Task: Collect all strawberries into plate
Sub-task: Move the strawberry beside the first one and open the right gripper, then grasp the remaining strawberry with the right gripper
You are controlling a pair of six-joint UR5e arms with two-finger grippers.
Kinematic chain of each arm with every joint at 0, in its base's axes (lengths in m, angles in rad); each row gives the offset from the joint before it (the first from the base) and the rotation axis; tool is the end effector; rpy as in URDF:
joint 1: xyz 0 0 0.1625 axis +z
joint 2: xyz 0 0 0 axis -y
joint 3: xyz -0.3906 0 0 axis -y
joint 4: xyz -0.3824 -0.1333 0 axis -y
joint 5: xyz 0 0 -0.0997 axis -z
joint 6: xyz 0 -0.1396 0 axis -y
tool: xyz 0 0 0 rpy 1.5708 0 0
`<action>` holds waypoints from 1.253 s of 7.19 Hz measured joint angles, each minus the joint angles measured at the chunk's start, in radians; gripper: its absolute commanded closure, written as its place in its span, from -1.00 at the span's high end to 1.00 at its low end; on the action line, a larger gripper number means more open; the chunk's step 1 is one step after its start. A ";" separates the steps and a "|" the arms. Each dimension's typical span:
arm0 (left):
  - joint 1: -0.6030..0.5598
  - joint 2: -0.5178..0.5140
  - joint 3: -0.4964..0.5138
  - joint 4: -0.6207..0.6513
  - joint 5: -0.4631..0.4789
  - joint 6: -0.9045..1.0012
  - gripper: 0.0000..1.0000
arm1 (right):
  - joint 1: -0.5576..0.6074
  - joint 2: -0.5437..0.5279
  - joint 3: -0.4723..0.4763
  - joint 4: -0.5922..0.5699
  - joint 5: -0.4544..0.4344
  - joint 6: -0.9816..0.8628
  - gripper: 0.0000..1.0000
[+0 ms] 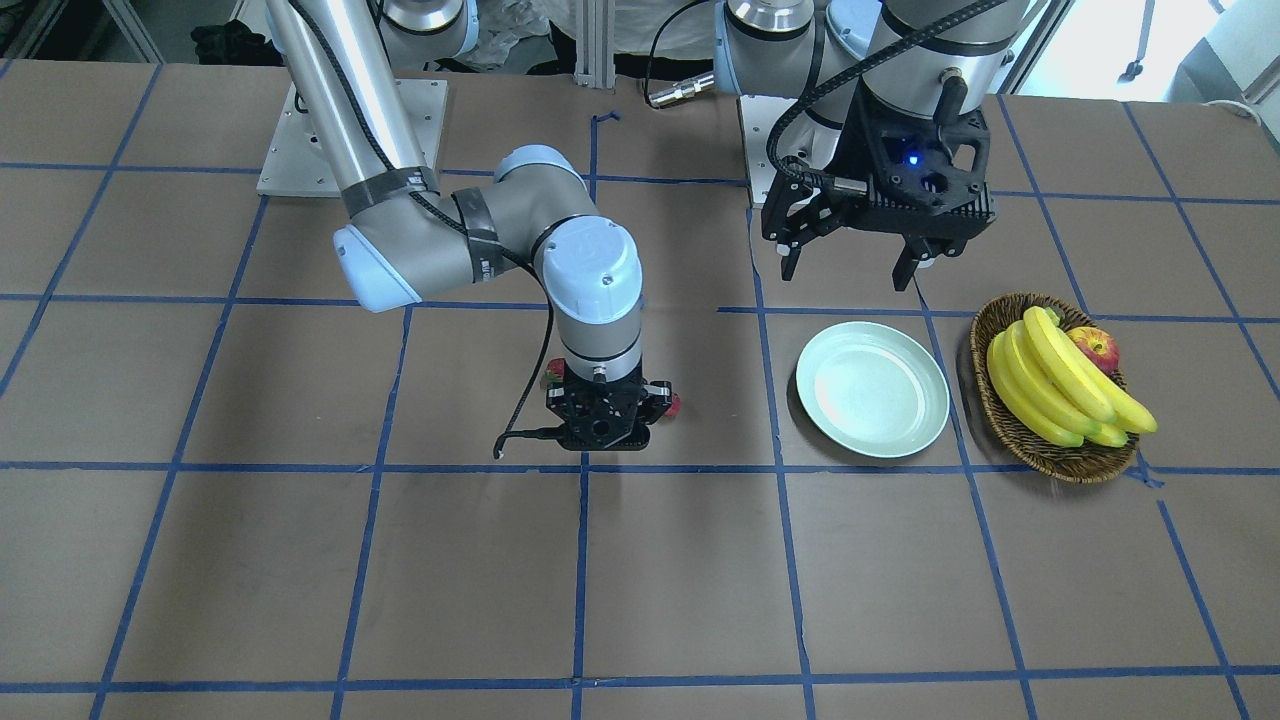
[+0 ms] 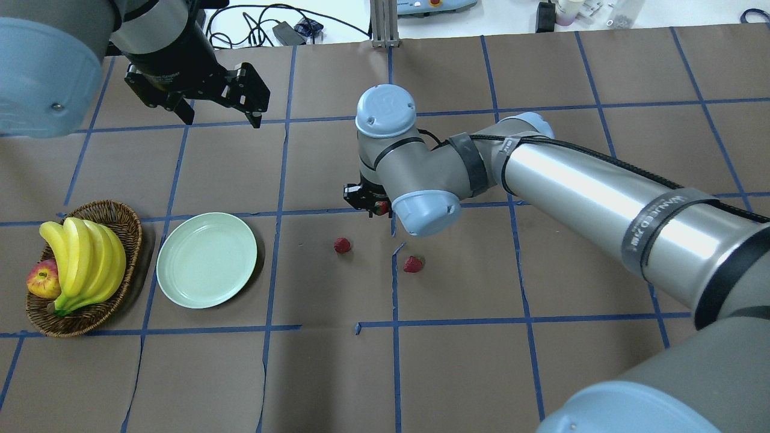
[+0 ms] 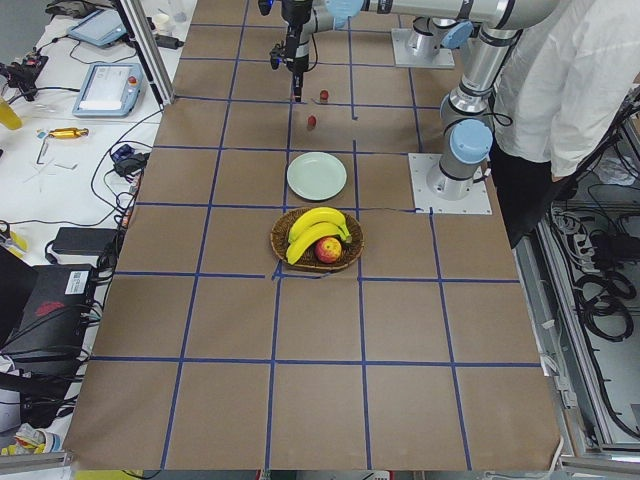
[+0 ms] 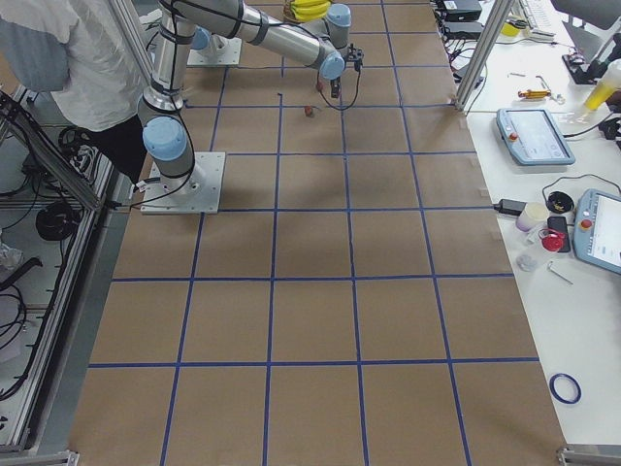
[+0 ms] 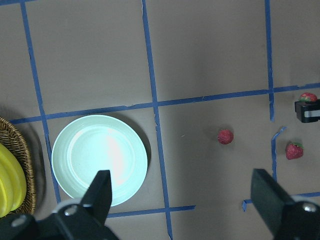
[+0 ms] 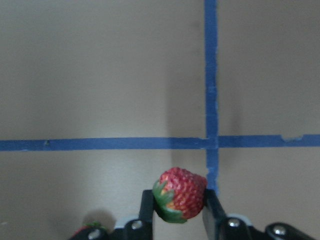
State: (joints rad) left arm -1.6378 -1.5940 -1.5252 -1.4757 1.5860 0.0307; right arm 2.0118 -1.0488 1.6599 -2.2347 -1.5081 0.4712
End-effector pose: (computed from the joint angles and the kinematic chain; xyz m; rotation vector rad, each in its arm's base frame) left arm -0.1648 -0.4968 0.4346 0.1511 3.1195 -0.1841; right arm 0.3909 -0.4954 0.1478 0.0437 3.0616 -0.0303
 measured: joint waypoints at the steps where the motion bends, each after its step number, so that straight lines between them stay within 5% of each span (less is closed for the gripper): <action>1: 0.001 0.001 -0.001 0.000 0.001 0.000 1.00 | 0.018 0.021 -0.016 0.003 0.006 0.023 0.99; 3: 0.001 0.003 -0.001 0.000 0.001 0.000 1.00 | 0.030 0.017 0.006 0.007 0.028 0.037 1.00; 9: 0.001 -0.003 -0.003 0.000 0.002 0.000 1.00 | -0.006 -0.194 0.283 0.066 -0.020 -0.068 1.00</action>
State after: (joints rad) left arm -1.6368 -1.5967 -1.5286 -1.4757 1.5877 0.0310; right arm 2.0058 -1.2426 1.9428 -2.1686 -1.5284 0.4036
